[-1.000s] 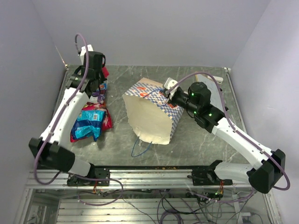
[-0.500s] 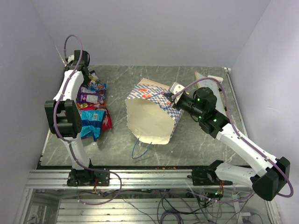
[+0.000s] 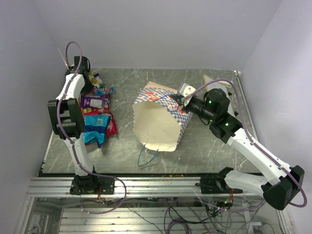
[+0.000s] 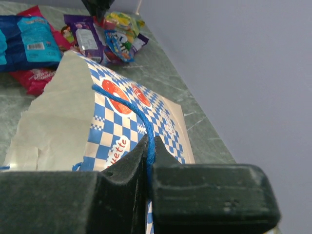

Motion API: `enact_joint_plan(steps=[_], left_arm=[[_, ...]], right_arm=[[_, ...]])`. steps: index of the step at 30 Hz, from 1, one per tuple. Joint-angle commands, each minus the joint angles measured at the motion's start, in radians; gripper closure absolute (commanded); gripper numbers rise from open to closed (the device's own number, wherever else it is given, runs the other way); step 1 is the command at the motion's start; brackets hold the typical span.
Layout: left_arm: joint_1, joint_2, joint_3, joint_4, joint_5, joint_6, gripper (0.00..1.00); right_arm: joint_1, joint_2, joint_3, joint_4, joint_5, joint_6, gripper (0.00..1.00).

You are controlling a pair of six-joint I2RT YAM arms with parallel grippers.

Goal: Take the snacks out of the paper bag
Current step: Place the snack at the center of the board, then adjust the paper bag at the center of the board.

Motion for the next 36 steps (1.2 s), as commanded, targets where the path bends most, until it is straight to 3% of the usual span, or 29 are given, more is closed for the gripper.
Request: enact_joint_plan(steps=[1, 9, 14, 17, 22, 26, 29, 36], left_arm=[[0.000, -0.016, 0.018, 0.000, 0.044, 0.006, 0.61], [0.000, -0.167, -0.039, -0.032, 0.036, -0.039, 0.27], [-0.004, -0.289, -0.136, -0.009, 0.135, -0.088, 0.06], [-0.008, -0.348, -0.198, 0.000, 0.169, -0.105, 0.04], [-0.008, -0.406, -0.214, -0.023, 0.185, -0.095, 0.03], [-0.008, -0.448, -0.207, -0.028, 0.181, -0.084, 0.03], [-0.009, -0.465, -0.210, -0.028, 0.196, -0.084, 0.03], [-0.030, -0.519, -0.222, -0.067, 0.238, -0.095, 0.03]], right_arm=[[-0.007, 0.014, 0.056, 0.008, -0.032, 0.024, 1.00], [-0.005, 0.053, 0.122, -0.023, -0.098, 0.013, 1.00], [-0.004, 0.083, 0.183, -0.031, -0.301, 0.002, 1.00], [-0.001, 0.099, 0.226, 0.026, -0.348, 0.106, 1.00], [-0.001, 0.165, 0.415, -0.009, -0.212, 0.358, 1.00], [-0.003, 0.189, 0.443, 0.069, -0.115, 0.536, 1.00], [-0.004, 0.231, 0.440, 0.083, -0.114, 0.575, 1.00], [-0.052, 0.351, 0.414, 0.001, 0.184, 0.597, 1.00]])
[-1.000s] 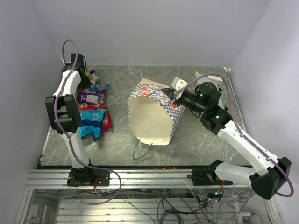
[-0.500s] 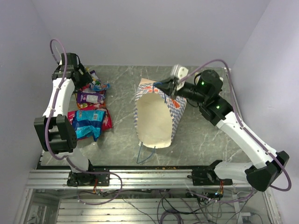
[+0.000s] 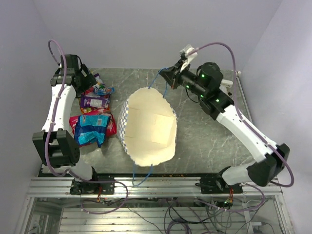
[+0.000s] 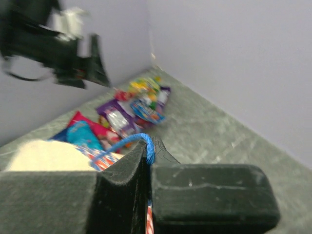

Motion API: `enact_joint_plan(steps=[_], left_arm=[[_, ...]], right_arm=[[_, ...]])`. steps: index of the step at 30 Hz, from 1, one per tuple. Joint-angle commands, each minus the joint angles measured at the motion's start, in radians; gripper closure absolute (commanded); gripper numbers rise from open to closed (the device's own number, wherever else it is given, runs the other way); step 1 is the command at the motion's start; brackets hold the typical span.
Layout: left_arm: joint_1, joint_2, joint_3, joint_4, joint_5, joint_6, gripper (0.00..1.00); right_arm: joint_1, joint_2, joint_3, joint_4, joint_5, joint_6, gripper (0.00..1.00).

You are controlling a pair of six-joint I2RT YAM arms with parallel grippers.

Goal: Take the snacks out of the paper bag
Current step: Adjust the paper bag at the center of the board.

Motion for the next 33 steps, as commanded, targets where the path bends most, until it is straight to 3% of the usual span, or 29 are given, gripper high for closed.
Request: enact_joint_plan(steps=[1, 10, 19, 22, 24, 28, 30, 32, 33], left_arm=[[-0.025, -0.069, -0.022, -0.028, 0.059, -0.011, 0.03], [-0.067, -0.166, -0.072, -0.034, 0.076, 0.010, 0.02], [-0.090, -0.220, -0.023, -0.065, 0.088, 0.055, 0.02], [-0.155, -0.241, 0.008, -0.050, 0.087, 0.112, 0.02], [-0.196, -0.250, 0.039, -0.048, 0.082, 0.156, 0.02], [-0.271, -0.273, 0.127, -0.067, 0.026, 0.247, 0.00], [-0.318, -0.282, 0.179, -0.076, 0.017, 0.292, 0.00], [-0.365, -0.293, 0.225, -0.088, 0.013, 0.321, 0.00], [-0.378, -0.303, 0.248, -0.095, 0.014, 0.332, 0.00]], right_arm=[[-0.059, 0.098, 0.002, -0.055, 0.219, 0.037, 1.00], [-0.180, 0.260, 0.136, -0.131, 0.402, -0.110, 1.00], [-0.199, 0.253, 0.085, -0.146, 0.357, -0.126, 1.00], [-0.199, 0.244, 0.078, -0.177, 0.364, -0.129, 1.00], [-0.200, 0.232, 0.083, -0.204, 0.361, -0.118, 0.90], [-0.200, 0.182, 0.107, -0.277, 0.347, -0.086, 0.56], [-0.200, 0.122, 0.108, -0.310, 0.370, -0.048, 0.33], [-0.200, 0.070, 0.114, -0.352, 0.395, 0.011, 0.03], [-0.200, 0.041, 0.123, -0.385, 0.407, 0.044, 0.00]])
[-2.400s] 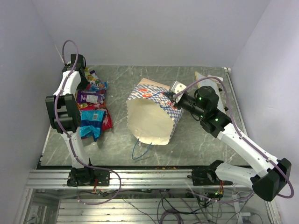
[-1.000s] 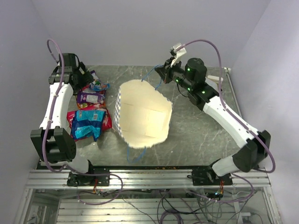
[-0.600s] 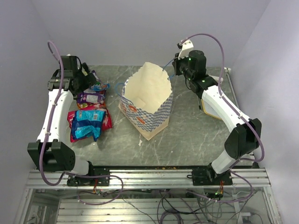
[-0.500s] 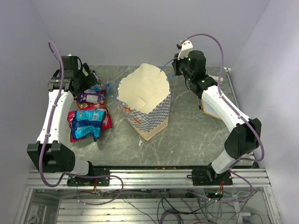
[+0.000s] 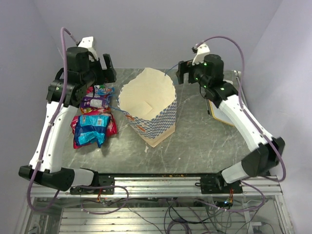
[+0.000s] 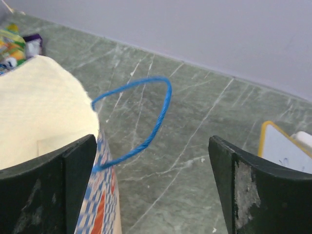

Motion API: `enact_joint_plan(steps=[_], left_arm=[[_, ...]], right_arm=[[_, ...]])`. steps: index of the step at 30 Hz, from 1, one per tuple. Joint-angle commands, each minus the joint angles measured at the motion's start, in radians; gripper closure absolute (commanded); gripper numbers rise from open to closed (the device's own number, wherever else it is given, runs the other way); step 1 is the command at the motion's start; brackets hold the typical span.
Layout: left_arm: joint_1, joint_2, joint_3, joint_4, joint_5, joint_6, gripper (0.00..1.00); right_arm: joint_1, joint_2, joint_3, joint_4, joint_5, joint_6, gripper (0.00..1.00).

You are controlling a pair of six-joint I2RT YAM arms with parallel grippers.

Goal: Take the snacks out of the paper bag
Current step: Adjust the paper bag at the center of the board, then reset both arms

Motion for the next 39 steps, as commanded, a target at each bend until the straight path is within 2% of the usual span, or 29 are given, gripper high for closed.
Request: enact_joint_plan(steps=[1, 5, 11, 15, 18, 24, 33, 39], left_arm=[[-0.075, -0.060, 0.111, -0.034, -0.031, 0.112, 0.01], [-0.125, -0.127, 0.179, -0.058, 0.003, 0.164, 0.01], [-0.150, -0.273, 0.221, -0.068, 0.107, 0.198, 0.01], [-0.150, -0.314, 0.297, -0.158, 0.006, 0.135, 0.01], [-0.150, -0.317, 0.368, -0.243, -0.089, 0.050, 0.01], [-0.149, -0.366, 0.360, -0.237, -0.091, -0.014, 0.01], [-0.149, -0.359, 0.379, -0.269, -0.111, -0.027, 0.01], [-0.150, -0.356, 0.351, -0.241, -0.117, -0.018, 0.01]], right_arm=[[0.000, -0.165, 0.044, -0.119, 0.062, 0.141, 0.00], [-0.001, -0.283, 0.109, -0.323, 0.157, 0.342, 0.00], [0.000, -0.459, 0.296, -0.676, 0.108, 0.417, 0.00], [0.000, -0.589, 0.376, -0.787, 0.126, 0.425, 0.00], [0.000, -0.646, 0.429, -0.861, 0.203, 0.462, 0.00], [0.000, -0.695, 0.418, -0.889, 0.264, 0.511, 0.00], [0.000, -0.662, 0.397, -0.872, 0.331, 0.556, 0.00], [0.000, -0.675, 0.335, -0.790, 0.309, 0.533, 0.00]])
